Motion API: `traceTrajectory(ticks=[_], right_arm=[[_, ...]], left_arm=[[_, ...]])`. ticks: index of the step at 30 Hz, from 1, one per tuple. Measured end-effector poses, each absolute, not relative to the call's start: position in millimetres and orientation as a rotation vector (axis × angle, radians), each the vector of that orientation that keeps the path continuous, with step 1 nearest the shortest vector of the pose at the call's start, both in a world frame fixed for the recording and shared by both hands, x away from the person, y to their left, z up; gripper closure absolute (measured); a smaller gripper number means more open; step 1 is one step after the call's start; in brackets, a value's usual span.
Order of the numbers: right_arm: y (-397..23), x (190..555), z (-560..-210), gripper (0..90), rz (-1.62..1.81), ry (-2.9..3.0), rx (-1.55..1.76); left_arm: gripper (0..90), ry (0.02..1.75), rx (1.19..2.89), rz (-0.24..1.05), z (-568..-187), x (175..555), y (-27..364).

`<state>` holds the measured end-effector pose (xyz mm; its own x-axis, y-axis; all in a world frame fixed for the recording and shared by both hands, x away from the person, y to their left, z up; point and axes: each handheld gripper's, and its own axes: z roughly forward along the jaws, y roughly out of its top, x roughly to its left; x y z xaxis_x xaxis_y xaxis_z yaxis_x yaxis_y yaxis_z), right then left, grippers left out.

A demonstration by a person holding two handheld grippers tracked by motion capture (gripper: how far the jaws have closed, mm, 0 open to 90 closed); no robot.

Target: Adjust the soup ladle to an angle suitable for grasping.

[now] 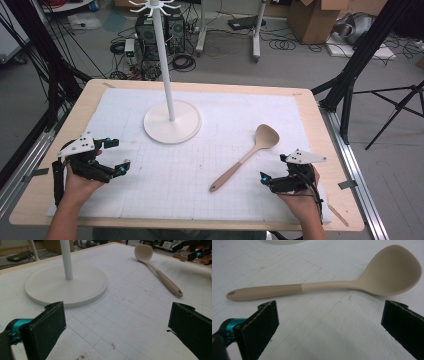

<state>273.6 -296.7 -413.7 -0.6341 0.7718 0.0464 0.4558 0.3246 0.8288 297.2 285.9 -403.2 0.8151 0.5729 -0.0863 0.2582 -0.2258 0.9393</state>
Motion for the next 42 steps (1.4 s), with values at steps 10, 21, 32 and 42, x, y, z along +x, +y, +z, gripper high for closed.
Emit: traceTrajectory(ticks=[10, 21, 32, 42], right_arm=[[-302, 271, -408, 0.0, 1.242, 2.213, 1.088], [-308, 269, -403, 0.0, 1.255, 2.196, 1.091], [-311, 268, -404, 0.0, 1.246, 2.205, 1.109], [-313, 269, -405, 0.0, 1.245, 2.209, 1.121]], left_arm=[[1.6, 0.603, 1.842, 0.321, -399, 300, 270], [1.6, 0.543, 1.887, 0.283, -394, 312, 230], [1.6, 0.484, 1.925, 0.219, -383, 326, 185], [1.6, 0.441, 1.967, 0.145, -377, 345, 128]])
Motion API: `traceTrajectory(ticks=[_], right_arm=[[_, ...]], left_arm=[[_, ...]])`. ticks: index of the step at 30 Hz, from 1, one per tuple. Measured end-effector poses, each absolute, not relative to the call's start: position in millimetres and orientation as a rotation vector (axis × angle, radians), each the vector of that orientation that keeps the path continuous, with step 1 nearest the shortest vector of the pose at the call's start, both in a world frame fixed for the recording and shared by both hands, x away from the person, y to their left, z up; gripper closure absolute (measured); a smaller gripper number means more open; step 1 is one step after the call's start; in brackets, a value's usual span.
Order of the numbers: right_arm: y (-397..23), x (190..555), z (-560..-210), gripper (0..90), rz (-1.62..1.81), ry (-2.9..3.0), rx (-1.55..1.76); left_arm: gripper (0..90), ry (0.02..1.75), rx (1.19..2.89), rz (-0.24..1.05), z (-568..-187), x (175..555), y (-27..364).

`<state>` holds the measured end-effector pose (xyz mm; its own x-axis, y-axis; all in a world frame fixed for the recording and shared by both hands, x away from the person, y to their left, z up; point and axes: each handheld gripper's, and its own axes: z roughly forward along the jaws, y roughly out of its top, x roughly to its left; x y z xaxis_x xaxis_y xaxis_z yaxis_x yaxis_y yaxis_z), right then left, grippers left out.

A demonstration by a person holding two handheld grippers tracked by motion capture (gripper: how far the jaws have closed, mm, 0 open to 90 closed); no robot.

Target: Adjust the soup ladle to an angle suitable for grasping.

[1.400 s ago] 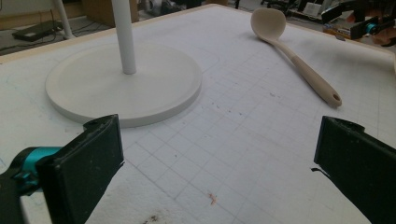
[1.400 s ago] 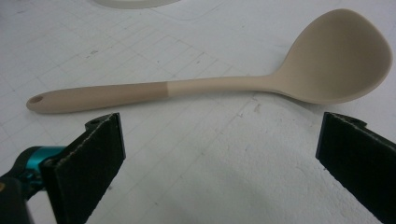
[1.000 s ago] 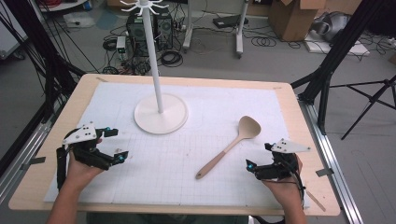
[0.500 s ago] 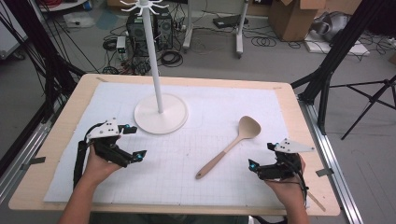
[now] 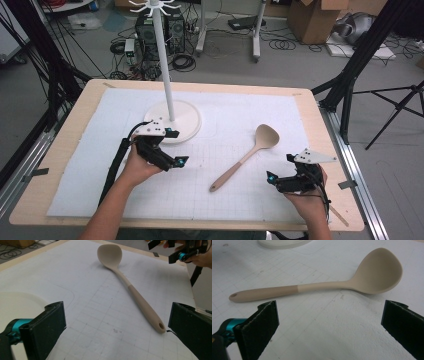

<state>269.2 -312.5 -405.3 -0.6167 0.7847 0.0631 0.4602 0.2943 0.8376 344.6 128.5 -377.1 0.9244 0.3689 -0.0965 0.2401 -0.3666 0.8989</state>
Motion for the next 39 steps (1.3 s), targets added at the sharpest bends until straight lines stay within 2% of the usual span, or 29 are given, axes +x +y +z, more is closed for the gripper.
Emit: traceTrajectory(ticks=[11, 28, 39], right_arm=[[-319, 269, -407, 0.0, 1.224, 2.209, 1.135], [-343, 253, -408, 0.0, 1.212, 2.158, 1.199], [-355, 241, -407, 0.0, 1.221, 2.12, 1.229]], left_arm=[[1.6, 0.422, 1.993, 0.087, -373, 358, 76], [1.6, 0.372, 2.048, 0.06, -380, 371, 19], [1.6, 0.344, 2.162, 0.027, -397, 376, -32]])
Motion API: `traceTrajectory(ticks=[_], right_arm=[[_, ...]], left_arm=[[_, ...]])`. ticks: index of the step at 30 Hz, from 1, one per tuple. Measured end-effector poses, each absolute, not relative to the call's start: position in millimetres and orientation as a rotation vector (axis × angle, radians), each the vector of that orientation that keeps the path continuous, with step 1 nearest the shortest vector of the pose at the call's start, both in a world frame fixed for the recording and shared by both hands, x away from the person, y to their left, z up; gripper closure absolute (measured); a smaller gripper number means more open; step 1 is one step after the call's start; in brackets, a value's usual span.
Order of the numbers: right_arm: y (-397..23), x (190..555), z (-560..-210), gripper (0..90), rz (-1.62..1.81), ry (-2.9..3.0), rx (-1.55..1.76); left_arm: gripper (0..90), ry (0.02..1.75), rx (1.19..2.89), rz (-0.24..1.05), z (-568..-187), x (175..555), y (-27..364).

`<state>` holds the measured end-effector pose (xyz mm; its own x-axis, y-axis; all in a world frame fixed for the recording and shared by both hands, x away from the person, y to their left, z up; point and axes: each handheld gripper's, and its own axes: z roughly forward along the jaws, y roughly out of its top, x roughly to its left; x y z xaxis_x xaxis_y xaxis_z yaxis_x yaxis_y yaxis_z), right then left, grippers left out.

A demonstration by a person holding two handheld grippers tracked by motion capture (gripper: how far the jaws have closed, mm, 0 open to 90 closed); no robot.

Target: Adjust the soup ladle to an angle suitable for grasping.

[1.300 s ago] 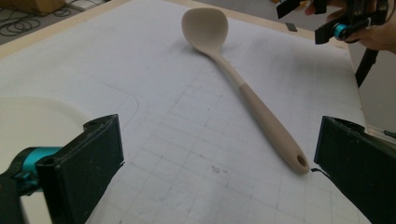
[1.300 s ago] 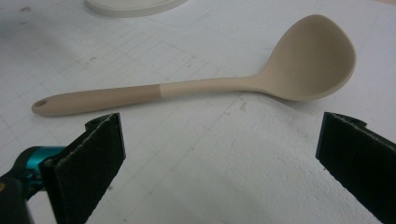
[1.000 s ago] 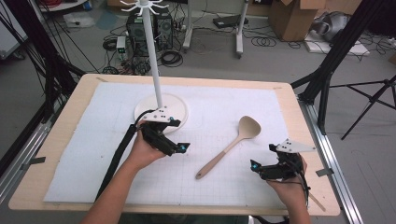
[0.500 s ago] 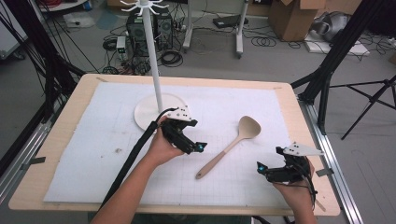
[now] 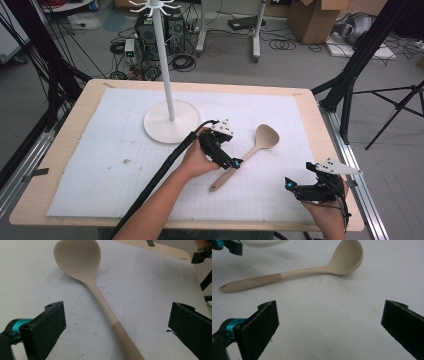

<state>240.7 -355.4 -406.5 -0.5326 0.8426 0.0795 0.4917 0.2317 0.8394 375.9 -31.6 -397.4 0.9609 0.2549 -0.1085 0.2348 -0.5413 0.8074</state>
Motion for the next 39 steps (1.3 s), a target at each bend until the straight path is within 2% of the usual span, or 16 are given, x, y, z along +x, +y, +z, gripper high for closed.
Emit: traceTrajectory(ticks=[17, 19, 23, 27, 33, 35, 37, 39], right_arm=[[-357, 235, -409, 0.0, 1.223, 2.119, 1.241], [-357, 235, -409, 0.0, 1.222, 2.123, 1.238], [-357, 236, -409, 0.0, 1.221, 2.123, 1.239], [-357, 236, -410, 0.0, 1.22, 2.124, 1.236], [-356, 236, -409, 0.0, 1.214, 2.121, 1.235], [-355, 236, -409, 0.1, 1.217, 2.121, 1.234], [-355, 237, -410, 0.1, 1.216, 2.119, 1.234], [-355, 237, -410, 0.0, 1.216, 2.123, 1.231]], left_arm=[[1.8, 0.416, 2.305, 0.002, -434, 388, -63], [4.2, 0.418, 2.329, 0.002, -436, 387, -64], [12.5, 0.403, 2.331, 0.005, -436, 385, -65], [27.1, 0.377, 2.353, 0.003, -435, 384, -65], [43.0, 0.35, 2.383, 0.061, -432, 382, -64], [47.1, 0.346, 2.38, 0.045, -432, 381, -64], [57.4, 0.328, 2.377, 0.017, -432, 380, -65], [59.5, 0.333, 2.381, 0.024, -431, 379, -66]])
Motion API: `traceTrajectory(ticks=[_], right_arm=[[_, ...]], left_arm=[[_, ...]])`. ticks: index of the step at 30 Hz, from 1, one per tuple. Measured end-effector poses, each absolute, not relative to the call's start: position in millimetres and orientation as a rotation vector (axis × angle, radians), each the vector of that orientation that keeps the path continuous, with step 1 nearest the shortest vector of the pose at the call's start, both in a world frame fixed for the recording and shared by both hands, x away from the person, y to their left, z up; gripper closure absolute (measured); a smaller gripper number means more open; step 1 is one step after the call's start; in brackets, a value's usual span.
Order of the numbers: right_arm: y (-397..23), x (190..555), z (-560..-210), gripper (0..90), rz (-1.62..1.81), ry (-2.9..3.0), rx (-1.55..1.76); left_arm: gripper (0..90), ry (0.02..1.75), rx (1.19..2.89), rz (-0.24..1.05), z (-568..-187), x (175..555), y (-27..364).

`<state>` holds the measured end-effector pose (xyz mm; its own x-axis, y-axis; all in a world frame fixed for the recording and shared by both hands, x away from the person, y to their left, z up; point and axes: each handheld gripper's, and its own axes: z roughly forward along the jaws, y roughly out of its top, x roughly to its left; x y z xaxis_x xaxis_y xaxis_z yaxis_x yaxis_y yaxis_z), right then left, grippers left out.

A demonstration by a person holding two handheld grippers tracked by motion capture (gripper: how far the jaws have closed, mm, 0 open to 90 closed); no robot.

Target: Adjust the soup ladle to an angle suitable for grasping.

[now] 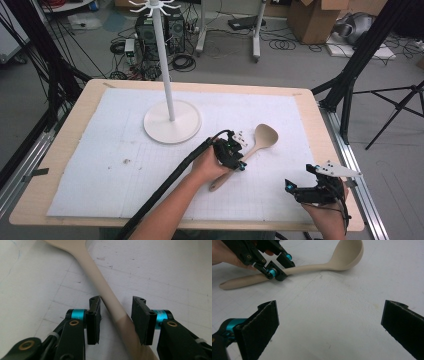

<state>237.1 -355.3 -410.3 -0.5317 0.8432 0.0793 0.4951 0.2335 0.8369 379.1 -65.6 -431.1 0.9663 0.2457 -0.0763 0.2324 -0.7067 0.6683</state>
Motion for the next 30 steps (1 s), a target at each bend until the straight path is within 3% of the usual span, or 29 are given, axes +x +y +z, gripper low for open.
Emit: traceTrajectory(ticks=[11, 22, 30], right_arm=[[-354.7, 238.0, -411.5, 0.1, 1.214, 2.125, 1.233], [-353.7, 238.7, -412.1, 0.1, 1.208, 2.131, 1.233], [-354.1, 238.7, -412.0, 0.1, 1.209, 2.131, 1.232]], left_arm=[[65.6, 0.42, 2.381, -0.008, -428.7, 383.9, -61.0], [75.0, 0.409, 2.44, 0.152, -423.0, 381.1, -59.8], [77.0, 0.305, 2.464, 0.171, -422.4, 378.8, -59.7]])
